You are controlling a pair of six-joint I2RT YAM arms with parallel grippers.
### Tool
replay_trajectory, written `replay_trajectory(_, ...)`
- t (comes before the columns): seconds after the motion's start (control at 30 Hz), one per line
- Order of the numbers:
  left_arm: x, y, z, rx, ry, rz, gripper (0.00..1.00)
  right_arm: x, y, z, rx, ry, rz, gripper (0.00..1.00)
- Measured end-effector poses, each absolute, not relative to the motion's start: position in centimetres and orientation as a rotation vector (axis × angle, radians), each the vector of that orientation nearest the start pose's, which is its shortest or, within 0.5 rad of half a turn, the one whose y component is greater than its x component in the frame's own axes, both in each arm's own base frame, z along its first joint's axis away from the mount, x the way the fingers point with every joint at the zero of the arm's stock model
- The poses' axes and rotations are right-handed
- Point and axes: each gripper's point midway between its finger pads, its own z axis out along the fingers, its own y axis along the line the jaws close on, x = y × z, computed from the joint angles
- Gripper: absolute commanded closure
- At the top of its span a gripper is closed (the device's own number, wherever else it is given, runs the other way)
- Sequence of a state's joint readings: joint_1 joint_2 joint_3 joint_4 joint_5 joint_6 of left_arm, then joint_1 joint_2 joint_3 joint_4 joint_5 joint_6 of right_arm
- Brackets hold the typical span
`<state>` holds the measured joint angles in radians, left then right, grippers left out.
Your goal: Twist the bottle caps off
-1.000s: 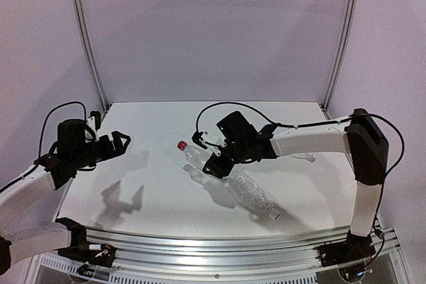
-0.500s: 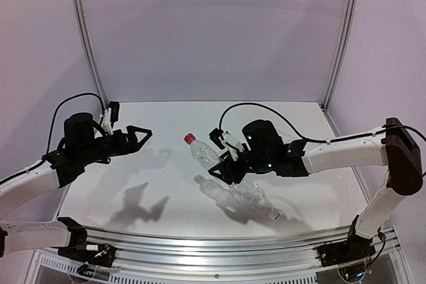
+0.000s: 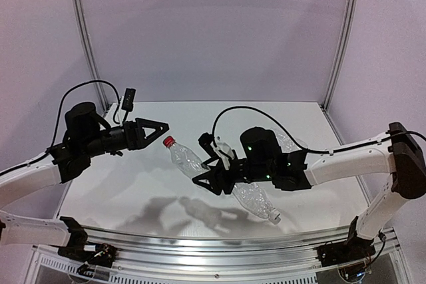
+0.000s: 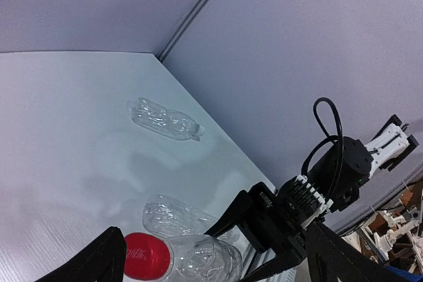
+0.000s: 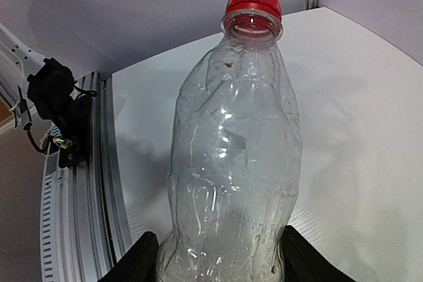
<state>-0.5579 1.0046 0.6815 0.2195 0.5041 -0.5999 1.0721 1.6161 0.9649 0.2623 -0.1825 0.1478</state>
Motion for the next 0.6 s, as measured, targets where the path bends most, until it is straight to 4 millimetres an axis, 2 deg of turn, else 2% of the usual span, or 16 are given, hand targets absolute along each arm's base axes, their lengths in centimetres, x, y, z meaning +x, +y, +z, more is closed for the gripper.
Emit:
replay_trajectory(0.13, 24.1, -26.7, 29.6, 0.409, 1.778, -1.319, 0.08, 19.2, 43.7, 19.0, -1.021, 1.761, 0.967, 1.00)
replay_trajectory(0.27, 23.0, -26.2, 30.6, 0.416, 1.743, -1.328, 0.11, 18.3, 41.7, 18.8, -0.967, 1.744, 0.991, 1.00)
replay_trajectory(0.33, 22.3, -25.9, 31.2, 0.423, 1.717, -1.332, 0.12, 18.0, 41.0, 19.6, -0.940, 1.714, 1.017, 1.00)
replay_trajectory(0.47, 21.1, -26.0, 31.8, 0.451, 1.686, -1.352, 0.16, 17.3, 40.4, 20.6, -0.911, 1.660, 1.063, 1.00)
replay_trajectory(0.6, 20.9, -26.9, 31.4, 0.477, 1.690, -1.383, 0.17, 16.1, 40.3, 21.1, -0.921, 1.619, 1.100, 1.00)
